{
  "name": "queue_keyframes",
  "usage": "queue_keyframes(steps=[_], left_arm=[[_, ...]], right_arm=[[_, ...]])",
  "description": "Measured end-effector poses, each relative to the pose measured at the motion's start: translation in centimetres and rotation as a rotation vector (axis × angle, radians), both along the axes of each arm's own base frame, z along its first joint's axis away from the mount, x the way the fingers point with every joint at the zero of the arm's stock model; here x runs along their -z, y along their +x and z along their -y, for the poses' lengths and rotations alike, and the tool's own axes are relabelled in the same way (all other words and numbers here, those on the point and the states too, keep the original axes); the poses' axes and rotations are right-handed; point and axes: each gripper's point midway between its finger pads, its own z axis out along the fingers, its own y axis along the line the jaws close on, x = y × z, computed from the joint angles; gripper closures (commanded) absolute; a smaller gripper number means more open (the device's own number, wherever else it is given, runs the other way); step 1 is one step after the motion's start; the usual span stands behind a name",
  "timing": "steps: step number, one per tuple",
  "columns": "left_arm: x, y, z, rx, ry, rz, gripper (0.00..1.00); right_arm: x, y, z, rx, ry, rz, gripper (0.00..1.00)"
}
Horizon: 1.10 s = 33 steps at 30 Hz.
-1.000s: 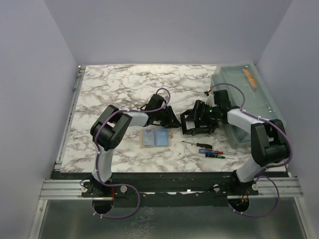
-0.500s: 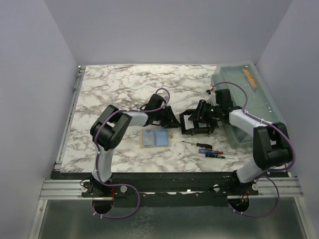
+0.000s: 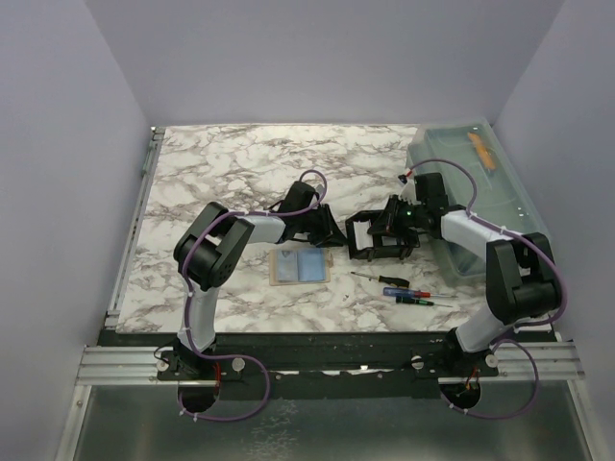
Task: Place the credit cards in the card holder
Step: Pick up the credit card from the storage box.
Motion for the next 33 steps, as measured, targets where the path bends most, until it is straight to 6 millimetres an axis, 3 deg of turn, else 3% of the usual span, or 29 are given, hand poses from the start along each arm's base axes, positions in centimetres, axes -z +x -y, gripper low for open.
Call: queue_keyframes(steps=[3,14,33], left_arm=[[0.0,0.0,0.0,0.0,0.0,-0.001,0.69],[0.0,0.0,0.0,0.0,0.0,0.0,0.69],[-0.5,-0.1,0.2,0.006,0.0,0.015,0.59]], right_arm=[[0.0,0.1,0.1,0.006,-0.006,0.002,1.0],[-0.4,0.0,0.6,0.021,-0.044,0.014,1.0],[-1.3,1.3,3.8,0.103,-0.416,0.07,1.0]])
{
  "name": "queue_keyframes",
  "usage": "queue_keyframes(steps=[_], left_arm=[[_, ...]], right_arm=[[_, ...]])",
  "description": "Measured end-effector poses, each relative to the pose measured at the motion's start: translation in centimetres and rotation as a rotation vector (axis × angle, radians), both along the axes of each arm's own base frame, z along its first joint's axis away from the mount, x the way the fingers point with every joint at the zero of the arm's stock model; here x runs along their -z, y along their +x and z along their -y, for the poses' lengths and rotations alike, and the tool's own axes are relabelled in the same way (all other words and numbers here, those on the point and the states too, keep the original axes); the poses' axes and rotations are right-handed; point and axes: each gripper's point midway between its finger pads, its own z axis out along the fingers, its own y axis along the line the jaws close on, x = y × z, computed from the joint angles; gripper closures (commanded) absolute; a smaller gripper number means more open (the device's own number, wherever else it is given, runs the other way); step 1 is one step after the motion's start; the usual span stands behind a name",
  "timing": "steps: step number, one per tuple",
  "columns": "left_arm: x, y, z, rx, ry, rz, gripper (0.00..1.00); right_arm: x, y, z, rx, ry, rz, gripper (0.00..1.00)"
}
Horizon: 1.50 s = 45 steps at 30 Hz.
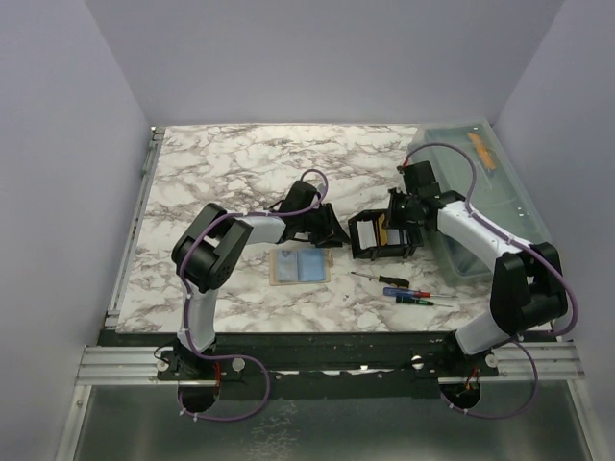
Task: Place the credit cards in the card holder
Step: Pick up the credit card from the storage box, then insert the credit card into the card holder.
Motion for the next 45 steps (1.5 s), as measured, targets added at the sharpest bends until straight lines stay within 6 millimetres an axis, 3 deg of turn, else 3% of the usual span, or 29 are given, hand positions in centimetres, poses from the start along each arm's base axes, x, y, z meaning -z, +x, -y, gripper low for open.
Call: queue_keyframes(steps=[6,15,18,20,24,28,32,37,45], left_arm=[[-1.1,-0.5,-0.9,0.009,0.047,0.024,0.58],[-6.0,-0.9,-4.6,0.008,0.096,0.117,0.55],[-8.1,-1.3,-6.5,0.026,0.107,0.163,0.56],[-8.5,-1.9,-7.8,0.036,0.113,0.171,0.57],[-6.8,-4.1,-10.8,0.049,0.156,0.115,0.59],[-3.0,-6.7,-13.7,0.036,0.223,-0.01,0.62],[-1.4,-8.0,-14.9,0.027,0.257,-0.075,0.64],[-0.3,-8.3,-16.1,-0.004,0.306,-0.099,0.65],[0.8,-8.2,-17.4,-0.045,0.362,-0.11,0.68]], right_arm=[[-2.2,0.3,1.3,0.045,-0.046,0.059,1.0],[-6.5,0.5,1.4,0.039,-0.041,0.134,1.0],[-7.8,0.2,-0.2,-0.005,-0.008,0.149,1.0],[-8.4,-0.6,-2.6,-0.061,0.032,0.152,1.0],[-9.1,-3.0,-8.4,-0.187,0.17,0.134,1.0],[-7.9,-5.0,-13.6,-0.275,0.333,0.085,1.0],[-4.0,-6.4,-16.7,-0.309,0.424,-0.018,1.0],[0.0,-7.8,-18.2,-0.314,0.487,-0.119,1.0],[0.6,-7.4,-19.5,-0.323,0.571,-0.107,1.0]])
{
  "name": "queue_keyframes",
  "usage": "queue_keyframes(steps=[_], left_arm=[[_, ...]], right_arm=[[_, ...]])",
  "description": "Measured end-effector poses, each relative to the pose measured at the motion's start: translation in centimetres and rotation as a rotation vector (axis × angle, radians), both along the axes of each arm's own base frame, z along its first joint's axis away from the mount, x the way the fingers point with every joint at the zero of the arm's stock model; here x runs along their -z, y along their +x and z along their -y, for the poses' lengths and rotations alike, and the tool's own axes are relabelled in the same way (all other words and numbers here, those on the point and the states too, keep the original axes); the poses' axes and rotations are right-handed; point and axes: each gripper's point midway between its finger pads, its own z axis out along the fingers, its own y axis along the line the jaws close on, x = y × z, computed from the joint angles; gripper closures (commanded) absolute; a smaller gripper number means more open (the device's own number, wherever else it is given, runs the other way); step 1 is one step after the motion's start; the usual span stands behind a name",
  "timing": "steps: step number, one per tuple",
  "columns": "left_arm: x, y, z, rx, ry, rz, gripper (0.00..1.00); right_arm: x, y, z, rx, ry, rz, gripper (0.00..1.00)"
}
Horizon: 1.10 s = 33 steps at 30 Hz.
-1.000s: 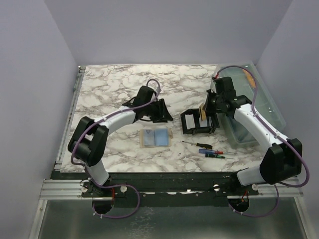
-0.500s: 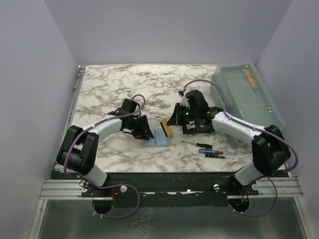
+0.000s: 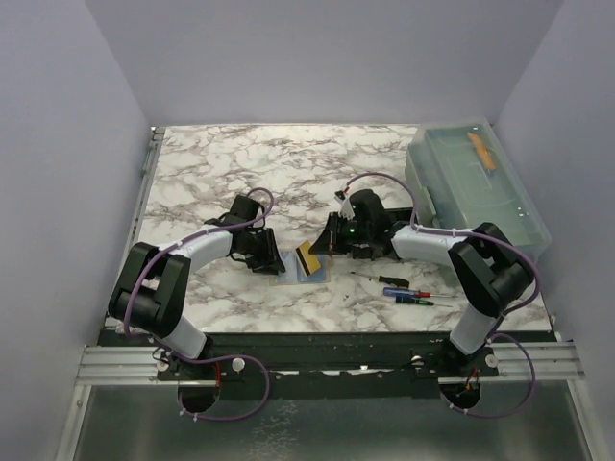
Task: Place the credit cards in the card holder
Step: Insert the credit card into the card holder.
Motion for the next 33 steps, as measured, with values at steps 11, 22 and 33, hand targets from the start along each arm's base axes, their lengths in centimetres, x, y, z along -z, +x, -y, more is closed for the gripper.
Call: queue_keyframes(steps=[11,22,33], left_arm=[[0.2,0.1,-0.3,-0.012,0.014,-0.001,0.69],[0.2,0.1,-0.3,-0.02,0.013,-0.005,0.7],[0.3,0.0,-0.3,-0.021,0.012,-0.006,0.7]], right_arm=[[1.8,0.3,-0.5,0.003,0.006,-0.033,1.0],[3.2,-0.4,-0.7,-0.007,-0.015,-0.063,1.0],[4.1,-0.4,-1.3,-0.014,-0.014,-0.054,1.0]])
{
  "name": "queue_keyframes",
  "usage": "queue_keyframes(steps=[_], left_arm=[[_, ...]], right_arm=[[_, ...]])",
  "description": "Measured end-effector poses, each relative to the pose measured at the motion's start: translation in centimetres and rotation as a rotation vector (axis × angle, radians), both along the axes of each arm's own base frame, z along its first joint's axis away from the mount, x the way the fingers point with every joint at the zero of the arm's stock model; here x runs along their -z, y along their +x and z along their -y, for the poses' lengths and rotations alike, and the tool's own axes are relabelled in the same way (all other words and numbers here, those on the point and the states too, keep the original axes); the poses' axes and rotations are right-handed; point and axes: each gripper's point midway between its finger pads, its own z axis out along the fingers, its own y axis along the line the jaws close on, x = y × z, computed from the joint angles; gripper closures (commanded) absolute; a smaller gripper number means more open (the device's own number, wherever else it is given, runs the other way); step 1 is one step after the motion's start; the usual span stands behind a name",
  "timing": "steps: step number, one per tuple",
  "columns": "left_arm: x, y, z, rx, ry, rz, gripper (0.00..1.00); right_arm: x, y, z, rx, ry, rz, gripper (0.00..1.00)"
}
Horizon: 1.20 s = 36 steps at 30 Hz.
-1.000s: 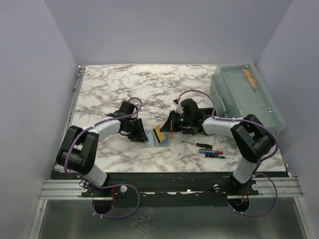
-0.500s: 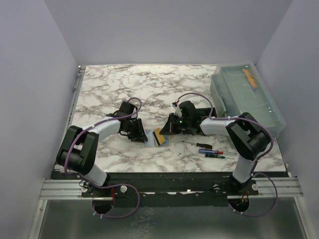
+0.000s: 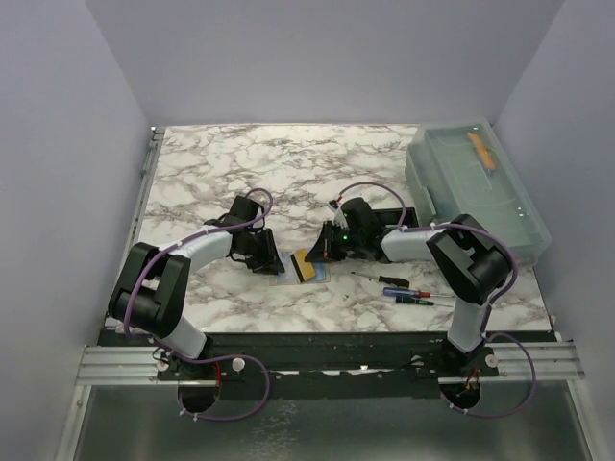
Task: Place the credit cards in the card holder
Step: Insert the credit card into the card holder.
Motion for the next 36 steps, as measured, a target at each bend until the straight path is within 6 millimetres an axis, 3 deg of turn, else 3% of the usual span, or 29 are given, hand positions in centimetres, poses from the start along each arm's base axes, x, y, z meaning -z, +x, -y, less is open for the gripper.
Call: queue_keyframes(steps=[7,19,30,36], left_arm=[[-0.1,-0.1,0.0,-0.003,-0.002,0.002,0.7],[0.0,-0.3,0.0,-0.023,-0.014,0.003,0.71],[0.0,-0.6,0.0,-0.026,-0.022,0.006,0.71],[0.0,-0.6,0.0,-0.031,-0.027,0.001,0.71]], right_arm=[[-0.2,0.5,-0.7,0.013,0.015,0.053,1.0],[0.8,0.7,-0.4,0.114,0.029,0.14,1.0],[0.0,2.0,-0.4,0.169,0.049,0.196,1.0],[-0.1,1.8,-0.8,0.163,0.055,0.202,1.0]])
